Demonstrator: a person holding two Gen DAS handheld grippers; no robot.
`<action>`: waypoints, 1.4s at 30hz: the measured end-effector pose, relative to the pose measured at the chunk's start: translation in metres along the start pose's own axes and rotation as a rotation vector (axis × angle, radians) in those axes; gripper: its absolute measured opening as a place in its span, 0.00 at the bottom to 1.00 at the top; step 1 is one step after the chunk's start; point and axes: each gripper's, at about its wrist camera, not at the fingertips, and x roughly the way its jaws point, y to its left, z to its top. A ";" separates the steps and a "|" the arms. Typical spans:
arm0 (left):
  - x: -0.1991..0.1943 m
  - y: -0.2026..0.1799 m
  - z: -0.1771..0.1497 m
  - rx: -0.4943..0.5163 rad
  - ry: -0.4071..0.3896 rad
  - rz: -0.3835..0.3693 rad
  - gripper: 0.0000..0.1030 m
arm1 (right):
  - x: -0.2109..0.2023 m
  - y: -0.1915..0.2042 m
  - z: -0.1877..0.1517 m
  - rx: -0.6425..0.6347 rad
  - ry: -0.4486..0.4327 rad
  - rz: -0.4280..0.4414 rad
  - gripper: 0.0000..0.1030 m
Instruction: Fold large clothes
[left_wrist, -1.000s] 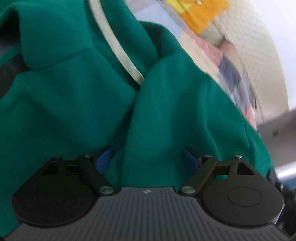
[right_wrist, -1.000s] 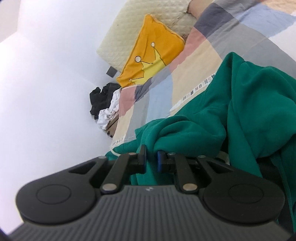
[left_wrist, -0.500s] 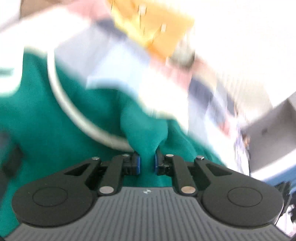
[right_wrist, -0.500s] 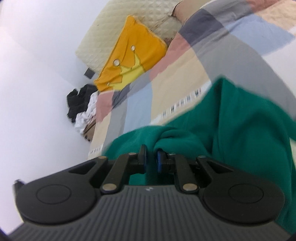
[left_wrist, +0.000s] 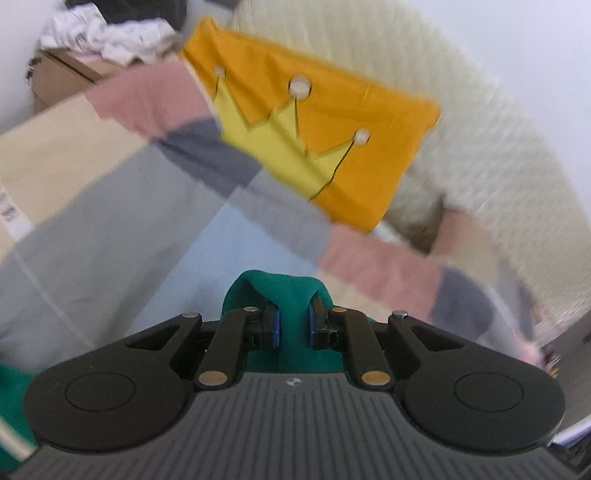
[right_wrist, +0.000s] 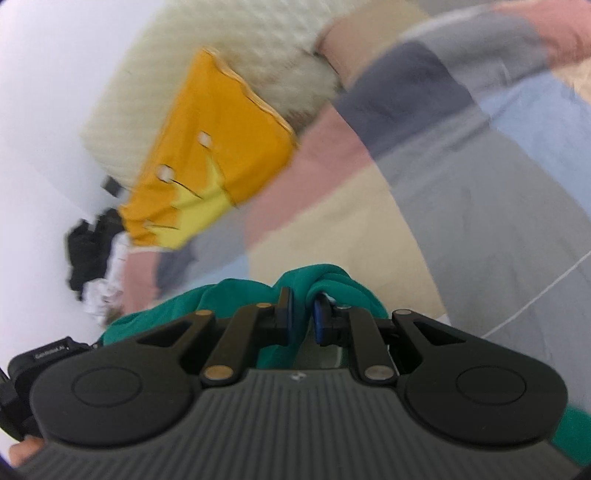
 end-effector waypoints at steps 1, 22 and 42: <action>0.019 -0.001 -0.001 0.013 0.020 0.006 0.16 | 0.012 -0.008 -0.001 -0.005 0.012 -0.010 0.14; 0.023 0.035 -0.035 0.015 0.365 -0.187 0.74 | 0.031 0.001 -0.024 0.021 0.346 0.160 0.61; 0.087 -0.009 0.008 0.021 0.107 0.017 0.26 | 0.088 0.009 0.031 -0.008 0.072 -0.040 0.14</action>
